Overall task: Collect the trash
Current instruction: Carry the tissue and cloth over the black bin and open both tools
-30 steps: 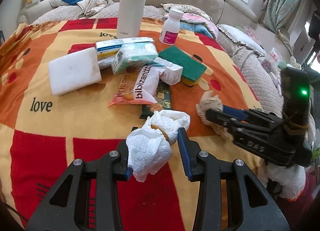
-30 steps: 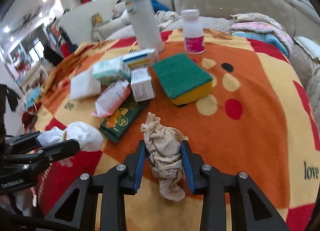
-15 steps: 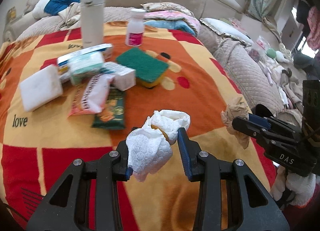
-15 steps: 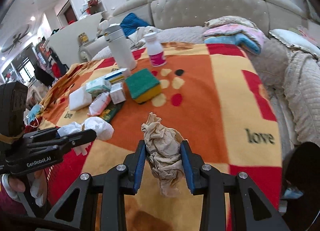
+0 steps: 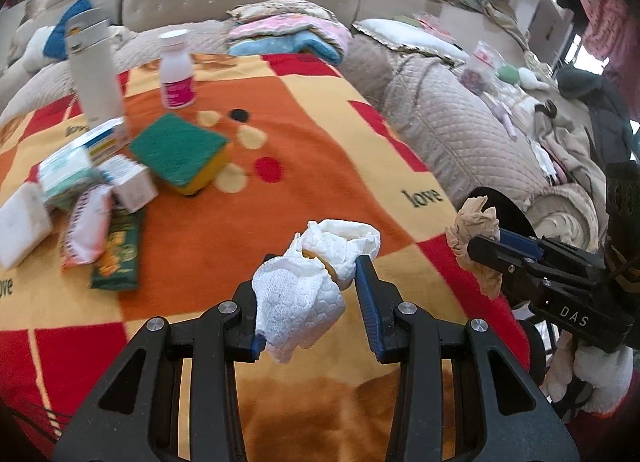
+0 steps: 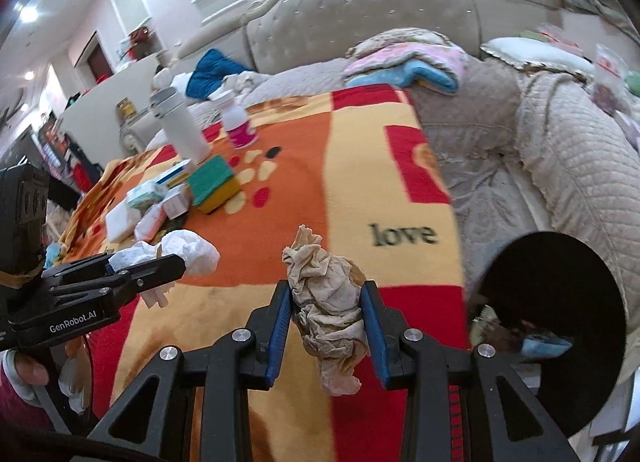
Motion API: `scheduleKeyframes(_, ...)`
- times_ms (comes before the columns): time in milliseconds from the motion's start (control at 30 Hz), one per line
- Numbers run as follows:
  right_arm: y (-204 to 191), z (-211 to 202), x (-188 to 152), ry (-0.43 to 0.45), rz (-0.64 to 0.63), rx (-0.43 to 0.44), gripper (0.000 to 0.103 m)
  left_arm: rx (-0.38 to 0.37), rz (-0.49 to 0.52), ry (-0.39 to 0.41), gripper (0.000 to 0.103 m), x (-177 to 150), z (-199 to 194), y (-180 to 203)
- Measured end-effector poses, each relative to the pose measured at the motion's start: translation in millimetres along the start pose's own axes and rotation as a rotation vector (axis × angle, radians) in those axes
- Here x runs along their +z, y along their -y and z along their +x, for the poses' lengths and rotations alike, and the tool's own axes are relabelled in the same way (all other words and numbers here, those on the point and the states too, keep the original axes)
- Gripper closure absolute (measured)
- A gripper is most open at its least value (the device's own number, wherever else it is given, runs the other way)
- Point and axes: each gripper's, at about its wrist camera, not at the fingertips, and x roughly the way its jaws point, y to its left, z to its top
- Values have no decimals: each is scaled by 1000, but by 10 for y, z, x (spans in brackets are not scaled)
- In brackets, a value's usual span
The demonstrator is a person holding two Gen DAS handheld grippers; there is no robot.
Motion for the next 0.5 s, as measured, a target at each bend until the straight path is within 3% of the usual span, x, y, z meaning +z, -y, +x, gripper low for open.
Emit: scheduleKeyframes(500,888,-427,-164,61,175,-104,70,-118,137,-27,67,181,313,912)
